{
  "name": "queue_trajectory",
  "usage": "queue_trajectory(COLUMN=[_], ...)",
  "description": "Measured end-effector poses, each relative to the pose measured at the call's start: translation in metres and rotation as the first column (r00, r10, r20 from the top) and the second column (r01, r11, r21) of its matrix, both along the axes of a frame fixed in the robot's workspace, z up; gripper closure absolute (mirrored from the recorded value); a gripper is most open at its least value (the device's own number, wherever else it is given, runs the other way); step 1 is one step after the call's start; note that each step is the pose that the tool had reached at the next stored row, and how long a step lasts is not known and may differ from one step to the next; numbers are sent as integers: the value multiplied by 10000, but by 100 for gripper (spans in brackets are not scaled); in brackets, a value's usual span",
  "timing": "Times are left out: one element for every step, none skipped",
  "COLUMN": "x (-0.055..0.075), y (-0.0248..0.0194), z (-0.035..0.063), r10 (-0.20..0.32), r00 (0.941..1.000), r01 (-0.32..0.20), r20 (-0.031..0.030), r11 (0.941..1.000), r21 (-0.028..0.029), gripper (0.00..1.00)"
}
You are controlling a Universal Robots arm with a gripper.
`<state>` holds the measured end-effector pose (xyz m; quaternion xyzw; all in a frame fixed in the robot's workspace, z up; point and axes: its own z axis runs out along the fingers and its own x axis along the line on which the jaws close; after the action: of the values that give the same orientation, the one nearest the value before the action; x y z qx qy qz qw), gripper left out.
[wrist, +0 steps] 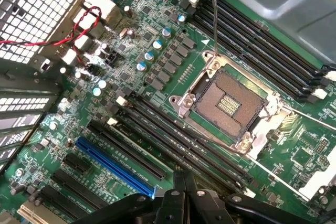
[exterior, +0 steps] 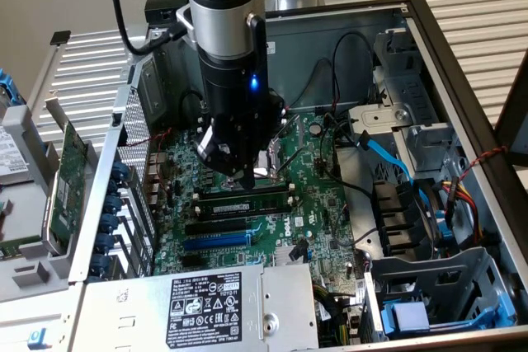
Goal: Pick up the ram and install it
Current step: 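Press down the ram until it locks into place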
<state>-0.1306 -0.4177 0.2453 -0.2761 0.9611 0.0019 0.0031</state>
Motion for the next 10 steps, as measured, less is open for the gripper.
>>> queue_trajectory(x=[0,0,0,0,0,0,0,0,0,0], y=[0,0,0,0,0,0,0,0,0,0], z=[0,0,1,1,1,1,1,1,1,1], r10=[-147,-290,-436,-581,-723,-867,-1013,-1156,-1297,-1445], r00=[9999,9996,9990,9983,9974,9962,9949,9933,9916,9895], r01=[147,290,436,581,723,867,1013,1156,1297,1445], r20=[0,-1,-1,-2,-1,-1,-1,-1,-1,-1], r11=[9999,9996,9990,9983,9974,9962,9949,9933,9916,9895], r21=[0,-1,-2,-2,-2,-1,-1,-1,-1,-1], gripper=[89,89,89,89,89,89,89,89,89,89])
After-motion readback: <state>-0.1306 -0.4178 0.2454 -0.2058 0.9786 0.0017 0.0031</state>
